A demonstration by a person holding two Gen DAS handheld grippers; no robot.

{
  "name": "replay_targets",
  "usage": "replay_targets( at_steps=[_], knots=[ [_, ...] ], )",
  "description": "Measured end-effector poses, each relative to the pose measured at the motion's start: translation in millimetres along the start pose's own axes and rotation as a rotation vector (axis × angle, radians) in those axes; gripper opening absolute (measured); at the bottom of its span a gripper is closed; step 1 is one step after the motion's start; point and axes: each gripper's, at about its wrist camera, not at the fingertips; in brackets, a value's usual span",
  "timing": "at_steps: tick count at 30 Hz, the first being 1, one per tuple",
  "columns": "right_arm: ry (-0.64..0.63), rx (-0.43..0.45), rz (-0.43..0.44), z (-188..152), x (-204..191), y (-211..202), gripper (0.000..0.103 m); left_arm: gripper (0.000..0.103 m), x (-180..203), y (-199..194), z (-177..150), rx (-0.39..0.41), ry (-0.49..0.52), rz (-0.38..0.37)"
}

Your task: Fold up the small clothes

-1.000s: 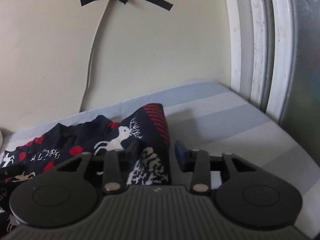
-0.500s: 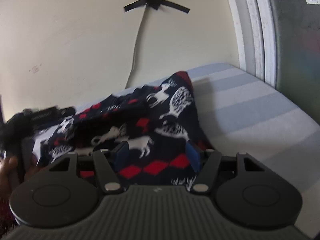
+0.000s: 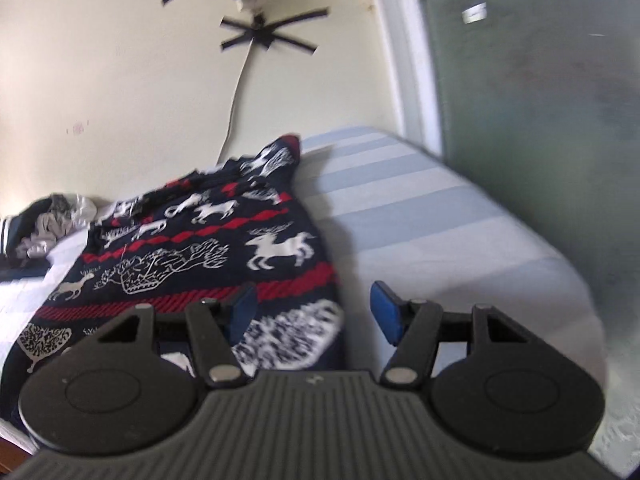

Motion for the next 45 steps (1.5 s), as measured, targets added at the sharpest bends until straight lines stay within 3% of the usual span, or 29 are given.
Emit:
replay_targets(
  at_steps=[4, 6, 8, 13, 16, 17, 18, 19, 20, 23, 27, 30, 34, 35, 36, 37, 38, 39, 40, 41, 42, 43, 45],
  knots=[
    [0.064, 0.06, -0.01, -11.2, 26.7, -29.3, 0.064, 0.091, -0.2, -35.5, -34.1, -0.034, -0.089, -0.044],
    [0.11, 0.047, 0.001, -18.7, 33.8, -33.1, 0.056, 0.091, 2.4, -44.4, -48.6, -0.054, -0.116, -0.043],
    [0.131, 0.036, 0.037, -27.7, 35.6, -37.4, 0.047, 0.091, 6.8, -51.2, -60.9, -0.068, -0.116, -0.035],
    [0.109, -0.014, 0.099, -48.5, 28.8, -47.2, 0.044, 0.085, 24.3, -62.8, -74.4, -0.11, -0.088, -0.028],
    [0.104, -0.054, 0.123, -58.5, 29.9, -52.6, 0.043, 0.076, 37.2, -64.2, -79.6, -0.132, -0.053, -0.013],
    [0.106, -0.076, 0.129, -62.7, 29.7, -51.8, 0.038, 0.066, 41.1, -63.4, -80.1, -0.134, -0.037, 0.009],
    [0.118, -0.099, 0.142, -66.2, 30.9, -49.6, 0.032, 0.044, 43.9, -62.2, -79.8, -0.141, -0.022, 0.021],
    [0.144, -0.124, 0.167, -69.5, 31.2, -46.3, 0.017, 0.029, 44.3, -60.5, -78.7, -0.155, -0.024, 0.016],
    [0.17, -0.142, 0.195, -71.2, 31.5, -42.6, 0.008, 0.011, 41.5, -58.1, -77.0, -0.178, -0.052, -0.003],
    [0.219, -0.128, 0.23, -64.3, 28.2, -37.5, 0.008, 0.008, 26.7, -57.0, -65.9, -0.19, -0.163, -0.074],
    [0.237, -0.019, 0.254, -26.5, 23.6, -40.7, 0.008, 0.008, 5.2, -62.7, -29.4, -0.12, -0.283, -0.156],
    [0.237, 0.058, 0.274, 16.6, 18.5, -24.6, 0.007, 0.007, -6.6, -56.2, 6.7, -0.05, -0.289, -0.145],
    [0.206, 0.098, 0.298, 77.3, -1.0, 40.3, 0.008, 0.013, -25.1, -20.1, 53.3, 0.046, -0.338, -0.062],
    [0.204, 0.101, 0.284, 89.2, -7.0, 62.9, 0.009, 0.026, -30.4, -7.5, 60.3, 0.074, -0.352, -0.006],
    [0.196, 0.108, 0.255, 98.6, -13.4, 86.6, 0.012, 0.051, -37.1, 3.9, 65.0, 0.093, -0.359, 0.067],
    [0.16, 0.119, 0.203, 105.1, -19.3, 109.5, 0.017, 0.057, -44.6, 10.9, 67.7, 0.1, -0.377, 0.136],
    [0.101, 0.114, 0.139, 108.4, -23.0, 128.1, 0.03, 0.059, -51.9, 14.2, 65.6, 0.1, -0.418, 0.164],
    [0.074, 0.083, 0.079, 109.6, -25.4, 143.2, 0.032, 0.059, -60.8, 14.5, 60.7, 0.096, -0.466, 0.132],
    [0.099, 0.051, 0.078, 106.5, -18.1, 152.0, 0.032, 0.061, -66.4, 14.1, 54.4, 0.092, -0.492, 0.085],
    [0.148, 0.038, 0.138, 100.1, -7.8, 153.6, 0.033, 0.07, -69.6, 13.8, 48.5, 0.086, -0.496, 0.072],
    [0.19, 0.027, 0.18, 91.8, 1.0, 151.5, 0.036, 0.08, -72.5, 13.9, 43.5, 0.077, -0.485, 0.096],
    [0.212, 0.008, 0.186, 83.4, 7.7, 149.4, 0.043, 0.082, -73.5, 15.4, 40.3, 0.066, -0.472, 0.121],
    [0.196, -0.035, 0.181, 67.1, 13.4, 146.5, 0.048, 0.082, -75.6, 27.6, 38.5, 0.018, -0.457, 0.107]
  ],
)
Point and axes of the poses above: each gripper's, at about its wrist camera, not at the fingertips, and y roughly the way its jaws point, x to its right, z to its top, and after that the axes turned 8 degrees about x, right-handed
